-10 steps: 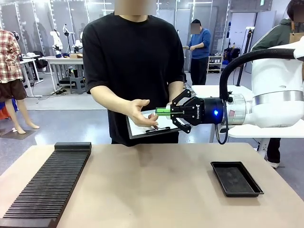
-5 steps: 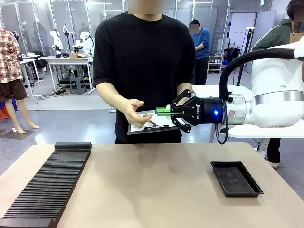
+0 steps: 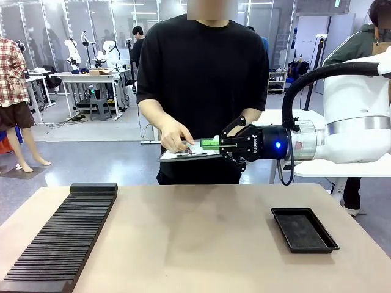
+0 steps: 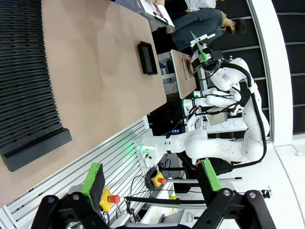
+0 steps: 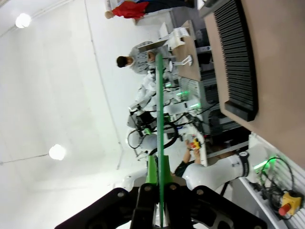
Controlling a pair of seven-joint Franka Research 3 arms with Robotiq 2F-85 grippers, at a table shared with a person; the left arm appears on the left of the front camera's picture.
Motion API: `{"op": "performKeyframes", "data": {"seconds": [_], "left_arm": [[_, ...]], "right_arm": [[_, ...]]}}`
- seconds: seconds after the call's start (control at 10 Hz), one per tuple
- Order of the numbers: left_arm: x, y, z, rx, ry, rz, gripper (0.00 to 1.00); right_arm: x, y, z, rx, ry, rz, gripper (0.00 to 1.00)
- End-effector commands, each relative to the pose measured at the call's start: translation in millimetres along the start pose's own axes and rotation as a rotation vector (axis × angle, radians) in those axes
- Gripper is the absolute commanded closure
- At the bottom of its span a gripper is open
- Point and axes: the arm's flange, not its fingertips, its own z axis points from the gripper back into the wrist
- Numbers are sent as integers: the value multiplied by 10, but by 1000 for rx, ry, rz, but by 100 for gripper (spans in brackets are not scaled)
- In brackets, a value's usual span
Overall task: Inspect the PCB.
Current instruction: Place the Blank PCB in the ESD tray.
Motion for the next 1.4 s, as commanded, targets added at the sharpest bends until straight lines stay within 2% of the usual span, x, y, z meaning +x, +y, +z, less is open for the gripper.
{"op": "performKeyframes", "data": {"seconds": [0.0,0.3,0.6,0.9,1.3], "left_arm": [[22,-3,7,0,2,-1,0],[22,-3,7,0,2,-1,0],[22,-3,7,0,2,-1,0],[22,-3,7,0,2,-1,0],[22,-3,7,0,2,-1,0]], "right_arm": [[-211,256,235,-153,-52,158,97],[-433,305,689,-358,-149,240,97],[-420,80,1074,-686,-215,334,97],[-124,-345,1337,-903,-245,321,97],[285,-914,1381,-1031,-219,304,97]]}}
